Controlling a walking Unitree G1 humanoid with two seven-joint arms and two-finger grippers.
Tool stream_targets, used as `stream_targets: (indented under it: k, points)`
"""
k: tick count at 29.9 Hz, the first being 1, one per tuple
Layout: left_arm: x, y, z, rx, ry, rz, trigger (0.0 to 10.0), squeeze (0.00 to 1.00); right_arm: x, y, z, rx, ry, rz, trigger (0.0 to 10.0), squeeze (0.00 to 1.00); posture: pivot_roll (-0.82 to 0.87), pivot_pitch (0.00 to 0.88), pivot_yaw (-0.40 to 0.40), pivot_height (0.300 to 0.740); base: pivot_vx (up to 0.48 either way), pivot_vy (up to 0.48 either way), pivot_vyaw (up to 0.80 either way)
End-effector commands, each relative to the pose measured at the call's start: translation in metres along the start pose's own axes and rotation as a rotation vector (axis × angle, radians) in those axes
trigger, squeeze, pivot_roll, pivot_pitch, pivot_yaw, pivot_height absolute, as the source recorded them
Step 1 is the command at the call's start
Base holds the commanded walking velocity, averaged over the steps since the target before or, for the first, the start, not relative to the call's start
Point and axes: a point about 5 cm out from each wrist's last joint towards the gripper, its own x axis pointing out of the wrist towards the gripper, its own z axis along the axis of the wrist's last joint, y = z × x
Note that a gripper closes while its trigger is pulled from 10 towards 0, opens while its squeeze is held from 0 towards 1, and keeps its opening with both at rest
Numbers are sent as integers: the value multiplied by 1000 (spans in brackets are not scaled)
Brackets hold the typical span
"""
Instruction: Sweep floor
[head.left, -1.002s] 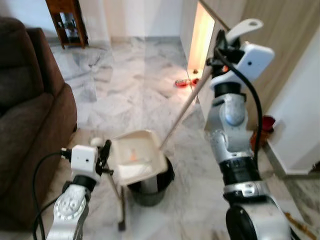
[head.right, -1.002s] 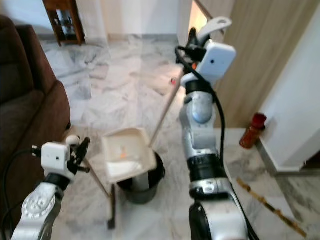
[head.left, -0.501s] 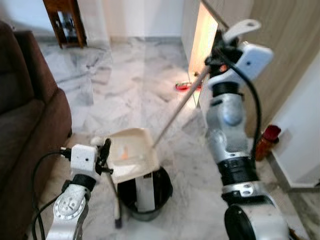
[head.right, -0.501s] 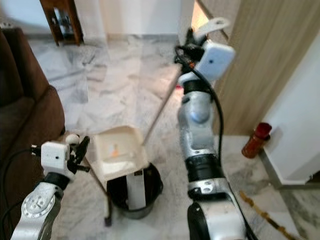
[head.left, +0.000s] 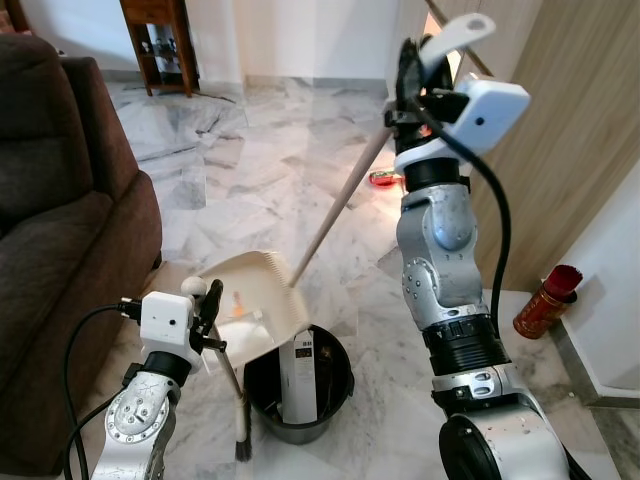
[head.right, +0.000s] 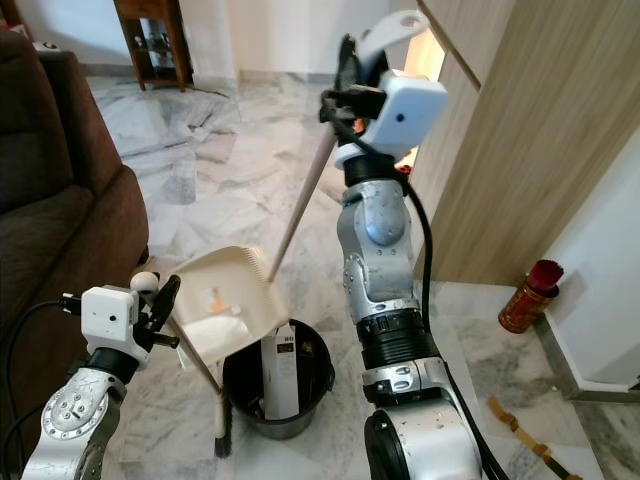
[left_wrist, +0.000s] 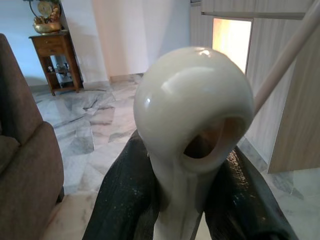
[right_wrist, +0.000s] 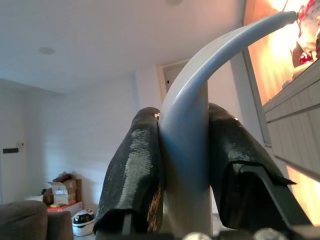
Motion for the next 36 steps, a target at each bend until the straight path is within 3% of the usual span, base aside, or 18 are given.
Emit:
stream_targets:
  k: [1,5,12,36]
  points:
    - [2,-1,11,11,-58,-6,10000,0,5,2,20,18,-105,7,10000,0,48,12,-13,740,0,0,0]
    - [1,0,11,13,-58,-5,10000,0,5,2,21,12,-111,12,10000,0,48,12,-13,740,0,0,0]
    - [0,-2,10,10,-59,-9,10000,0,6,0,31,-131,-180,29,10000,0,46,16,-13,740,0,0,0]
    - [0,-2,10,10,-59,-9,10000,0,6,0,31,-131,-180,29,10000,0,46,16,-13,740,0,0,0]
